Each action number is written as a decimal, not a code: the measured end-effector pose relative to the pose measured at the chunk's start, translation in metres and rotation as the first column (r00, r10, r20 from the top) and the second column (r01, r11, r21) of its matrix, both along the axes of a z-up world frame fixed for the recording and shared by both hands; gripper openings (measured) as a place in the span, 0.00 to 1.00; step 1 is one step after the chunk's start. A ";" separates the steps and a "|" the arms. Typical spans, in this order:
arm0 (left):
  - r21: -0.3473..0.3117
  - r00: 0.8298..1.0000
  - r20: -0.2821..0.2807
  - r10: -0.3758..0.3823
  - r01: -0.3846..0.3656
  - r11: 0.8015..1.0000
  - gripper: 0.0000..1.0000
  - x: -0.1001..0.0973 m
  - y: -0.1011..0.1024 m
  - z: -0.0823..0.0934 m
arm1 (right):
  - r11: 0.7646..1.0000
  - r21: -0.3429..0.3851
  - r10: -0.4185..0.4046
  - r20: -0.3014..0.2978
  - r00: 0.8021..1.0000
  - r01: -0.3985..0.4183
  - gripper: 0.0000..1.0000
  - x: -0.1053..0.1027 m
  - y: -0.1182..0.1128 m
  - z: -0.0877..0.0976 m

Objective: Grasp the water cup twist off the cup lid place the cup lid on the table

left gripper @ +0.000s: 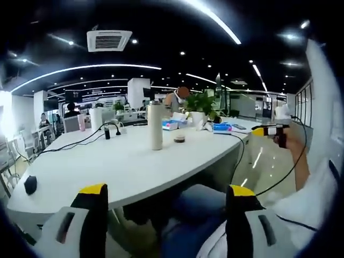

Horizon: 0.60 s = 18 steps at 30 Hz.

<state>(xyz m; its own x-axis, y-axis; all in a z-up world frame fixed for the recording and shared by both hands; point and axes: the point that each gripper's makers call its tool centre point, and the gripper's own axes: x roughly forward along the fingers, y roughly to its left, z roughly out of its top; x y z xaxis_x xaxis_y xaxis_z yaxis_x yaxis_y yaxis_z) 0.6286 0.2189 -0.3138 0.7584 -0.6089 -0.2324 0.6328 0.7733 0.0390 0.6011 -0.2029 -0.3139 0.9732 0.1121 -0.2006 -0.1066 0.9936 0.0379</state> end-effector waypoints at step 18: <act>0.020 1.000 -0.016 0.002 -0.002 1.000 0.90 0.005 -0.007 -0.005 | 1.000 0.002 0.015 -0.004 1.000 -0.015 0.86 0.003 -0.003 -0.004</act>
<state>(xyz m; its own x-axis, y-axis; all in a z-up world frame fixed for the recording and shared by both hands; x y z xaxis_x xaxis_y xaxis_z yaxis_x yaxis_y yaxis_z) 0.6337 0.2121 -0.3187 0.7559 -0.6023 -0.2568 0.6317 0.7740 0.0440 0.6037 -0.2060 -0.3176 0.9706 0.1271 -0.2046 -0.1214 0.9918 0.0403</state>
